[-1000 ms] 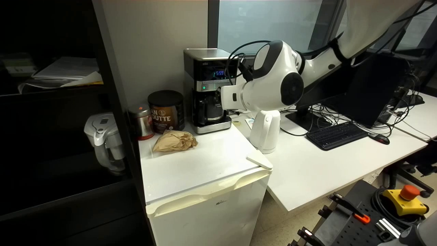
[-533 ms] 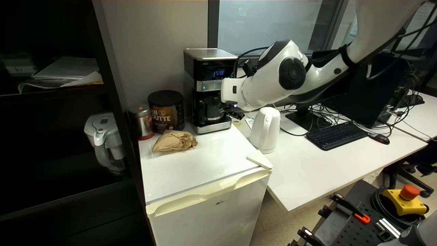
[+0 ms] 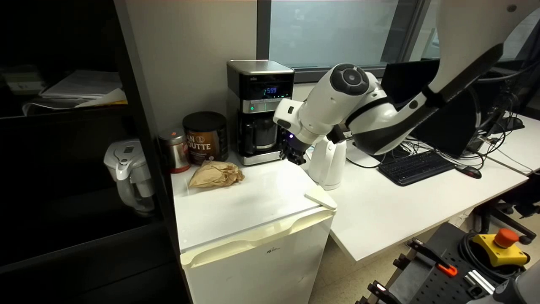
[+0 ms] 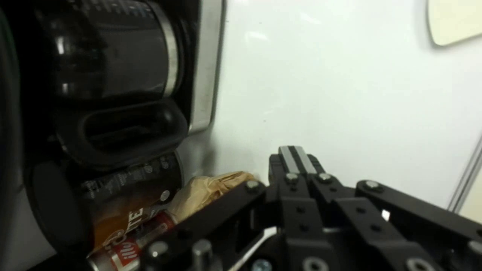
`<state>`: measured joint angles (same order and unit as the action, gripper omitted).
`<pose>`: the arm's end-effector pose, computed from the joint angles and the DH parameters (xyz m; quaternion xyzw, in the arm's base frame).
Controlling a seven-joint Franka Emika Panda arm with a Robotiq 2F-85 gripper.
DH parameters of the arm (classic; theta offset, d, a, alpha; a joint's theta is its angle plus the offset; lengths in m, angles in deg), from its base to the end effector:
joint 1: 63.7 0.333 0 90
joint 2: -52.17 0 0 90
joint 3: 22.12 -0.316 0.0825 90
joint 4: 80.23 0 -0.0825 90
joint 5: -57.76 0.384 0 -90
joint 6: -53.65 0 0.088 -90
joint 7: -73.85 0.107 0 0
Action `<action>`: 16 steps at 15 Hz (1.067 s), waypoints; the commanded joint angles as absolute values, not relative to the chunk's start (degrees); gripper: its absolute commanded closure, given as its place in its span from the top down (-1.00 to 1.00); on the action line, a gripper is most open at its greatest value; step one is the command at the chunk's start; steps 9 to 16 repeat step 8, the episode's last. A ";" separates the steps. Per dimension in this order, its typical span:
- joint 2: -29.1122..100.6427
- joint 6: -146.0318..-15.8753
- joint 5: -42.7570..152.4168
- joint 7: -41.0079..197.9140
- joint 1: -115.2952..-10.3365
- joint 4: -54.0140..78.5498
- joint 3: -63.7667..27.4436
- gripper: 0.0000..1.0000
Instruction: Press the button on the coffee machine
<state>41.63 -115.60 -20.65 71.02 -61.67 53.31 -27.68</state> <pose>0.5001 0.1325 0.2770 0.7032 0.6447 0.1841 0.2366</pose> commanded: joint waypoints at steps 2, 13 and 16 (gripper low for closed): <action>41.47 -113.13 0.18 64.33 -66.83 58.17 -35.99 -0.99; 38.03 -105.36 29.37 56.06 -84.92 55.99 -60.09 -0.99; 38.03 -105.36 29.37 56.06 -84.92 55.99 -60.09 -0.99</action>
